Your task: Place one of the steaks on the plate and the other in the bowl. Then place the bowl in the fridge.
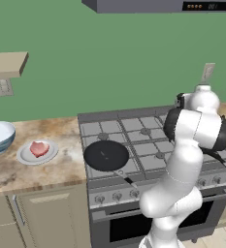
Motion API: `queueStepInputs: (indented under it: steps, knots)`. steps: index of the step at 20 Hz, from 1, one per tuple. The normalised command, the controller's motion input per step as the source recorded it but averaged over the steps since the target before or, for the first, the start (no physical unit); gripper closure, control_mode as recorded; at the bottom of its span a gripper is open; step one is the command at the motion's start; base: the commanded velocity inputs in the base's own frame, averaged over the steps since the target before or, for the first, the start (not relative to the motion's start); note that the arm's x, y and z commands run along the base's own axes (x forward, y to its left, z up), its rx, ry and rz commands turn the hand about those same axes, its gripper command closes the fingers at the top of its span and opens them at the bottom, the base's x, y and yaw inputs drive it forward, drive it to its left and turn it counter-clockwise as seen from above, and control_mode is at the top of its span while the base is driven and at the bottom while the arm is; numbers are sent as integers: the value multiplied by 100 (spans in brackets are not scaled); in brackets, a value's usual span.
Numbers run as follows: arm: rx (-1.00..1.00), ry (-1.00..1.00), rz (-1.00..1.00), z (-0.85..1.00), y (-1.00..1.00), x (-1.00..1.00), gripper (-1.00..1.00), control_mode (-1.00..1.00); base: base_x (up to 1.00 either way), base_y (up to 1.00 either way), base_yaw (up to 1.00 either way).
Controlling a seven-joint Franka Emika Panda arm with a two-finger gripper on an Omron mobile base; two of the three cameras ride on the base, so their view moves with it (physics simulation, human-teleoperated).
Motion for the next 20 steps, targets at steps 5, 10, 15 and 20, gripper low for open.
queueStepInputs:
  steps: [5,10,15,20]
  knots:
    - [0,-1,-5,-29,-14,34,-100,-100,0,0,0]
    - [0,0,-5,-28,-16,43,-100,-100,0,0,0]
    - [0,0,-5,-28,-11,32,-100,-100,0,0,0]
    - [0,0,-6,-27,-10,14,-100,-100,0,0,0]
